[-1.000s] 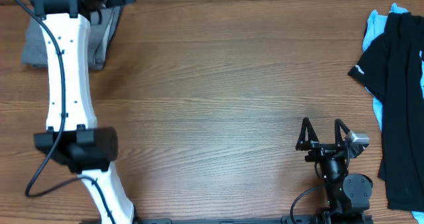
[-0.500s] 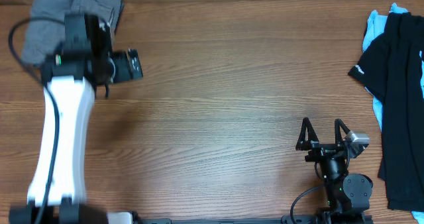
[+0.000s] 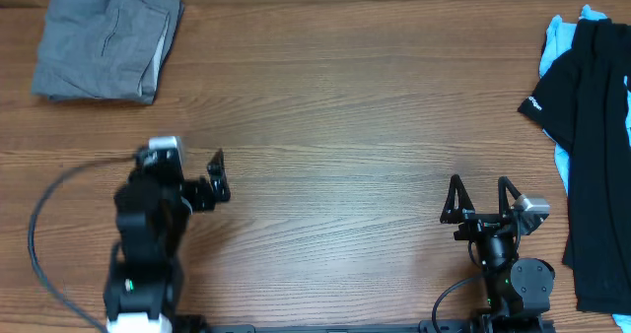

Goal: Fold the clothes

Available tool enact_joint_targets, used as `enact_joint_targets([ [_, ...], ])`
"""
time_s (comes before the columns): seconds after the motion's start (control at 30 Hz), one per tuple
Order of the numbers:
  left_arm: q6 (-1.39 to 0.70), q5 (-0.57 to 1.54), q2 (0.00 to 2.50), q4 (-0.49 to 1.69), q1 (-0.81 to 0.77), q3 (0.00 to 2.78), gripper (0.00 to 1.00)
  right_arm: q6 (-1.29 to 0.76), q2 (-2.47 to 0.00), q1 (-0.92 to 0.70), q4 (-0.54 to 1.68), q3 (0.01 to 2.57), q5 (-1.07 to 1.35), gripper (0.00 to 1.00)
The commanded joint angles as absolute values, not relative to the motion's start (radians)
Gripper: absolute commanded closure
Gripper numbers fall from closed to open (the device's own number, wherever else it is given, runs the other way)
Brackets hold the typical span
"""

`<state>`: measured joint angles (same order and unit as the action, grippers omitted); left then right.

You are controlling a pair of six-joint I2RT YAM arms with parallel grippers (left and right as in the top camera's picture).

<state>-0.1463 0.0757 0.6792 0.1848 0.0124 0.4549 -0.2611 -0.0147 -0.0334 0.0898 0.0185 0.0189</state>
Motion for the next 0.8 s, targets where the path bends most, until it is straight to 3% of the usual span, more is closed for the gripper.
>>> enact_joint_targets([
  [0.0,-0.128,0.087,0.546,0.109,0.009,0.330,0.00,-0.258,-0.003,-0.039,0.084,0.008,0.011,0.00],
  [0.37,-0.127,0.065,0.178,-0.014,0.015,0.089,0.00,-0.258,-0.003,-0.039,0.084,0.008,0.011,0.00],
  [0.77,-0.126,0.041,0.003,-0.068,0.015,0.004,0.00,-0.258,-0.003,-0.039,0.084,0.008,0.011,0.00],
])
